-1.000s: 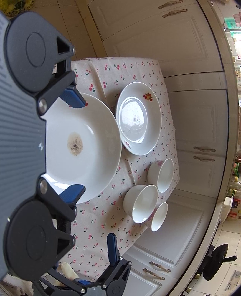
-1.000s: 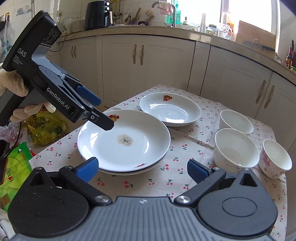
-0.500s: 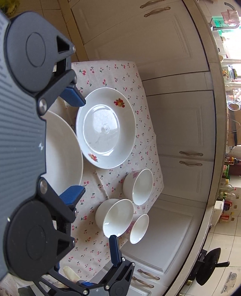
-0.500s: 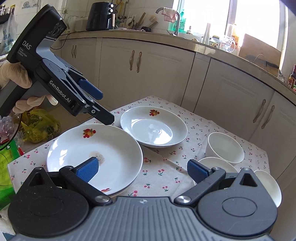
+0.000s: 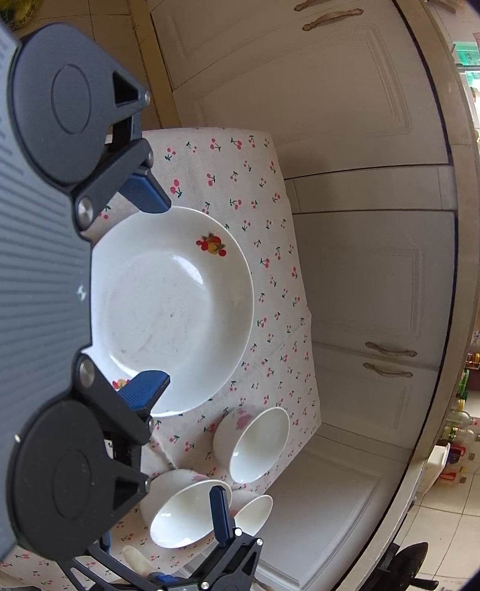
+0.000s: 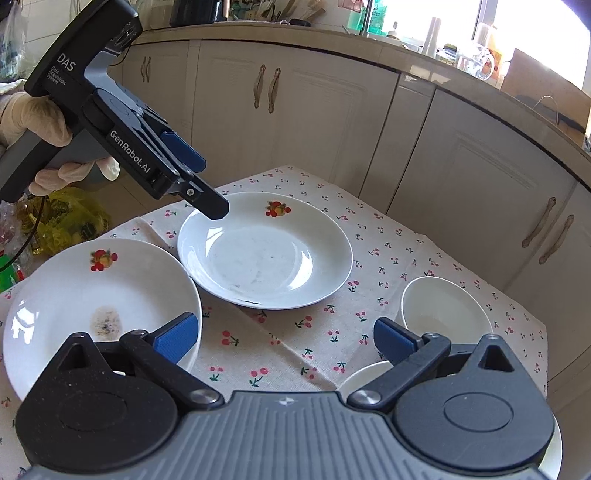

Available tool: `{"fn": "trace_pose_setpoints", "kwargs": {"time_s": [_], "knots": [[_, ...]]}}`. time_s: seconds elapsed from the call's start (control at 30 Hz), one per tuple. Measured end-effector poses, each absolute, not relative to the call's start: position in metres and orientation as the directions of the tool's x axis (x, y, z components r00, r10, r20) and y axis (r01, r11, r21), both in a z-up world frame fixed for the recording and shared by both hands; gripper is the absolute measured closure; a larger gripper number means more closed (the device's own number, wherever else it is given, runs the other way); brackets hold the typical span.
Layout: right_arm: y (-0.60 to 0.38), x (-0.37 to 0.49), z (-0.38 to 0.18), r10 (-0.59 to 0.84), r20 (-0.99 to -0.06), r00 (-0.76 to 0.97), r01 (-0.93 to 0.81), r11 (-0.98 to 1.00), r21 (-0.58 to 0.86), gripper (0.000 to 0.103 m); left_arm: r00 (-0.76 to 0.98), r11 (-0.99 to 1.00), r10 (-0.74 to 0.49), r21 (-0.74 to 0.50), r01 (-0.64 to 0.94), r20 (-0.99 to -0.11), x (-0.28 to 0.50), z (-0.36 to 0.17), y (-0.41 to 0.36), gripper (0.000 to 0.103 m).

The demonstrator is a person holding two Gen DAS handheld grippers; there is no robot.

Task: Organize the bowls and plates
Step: 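Open both tools and move them toward the next white fruit-decal plate, then grasp the fruit-decal plate rim with the left tool while the right tool clamps it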

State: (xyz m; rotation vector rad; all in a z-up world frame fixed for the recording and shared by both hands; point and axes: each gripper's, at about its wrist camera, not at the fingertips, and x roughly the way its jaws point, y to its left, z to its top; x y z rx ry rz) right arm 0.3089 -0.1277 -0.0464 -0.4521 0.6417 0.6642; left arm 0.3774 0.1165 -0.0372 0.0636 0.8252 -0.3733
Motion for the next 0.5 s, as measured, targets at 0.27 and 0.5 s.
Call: {"fn": "trace_pose_setpoints", "kwargs": {"time_s": [0.27, 0.5], "knots": [[-0.110, 0.341, -0.066, 0.393, -0.738, 0.549, -0.723, 0.666, -0.183, 0.007, 0.595, 0.938, -0.293, -0.105, 0.329, -0.748, 0.416, -0.058, 0.123, 0.011], [-0.095, 0.361, -0.081, 0.355, -0.797, 0.488, -0.738, 0.656, -0.159, 0.009, 0.554, 0.936, -0.303, -0.132, 0.327, -0.775, 0.439, -0.076, 0.126, 0.011]]}}
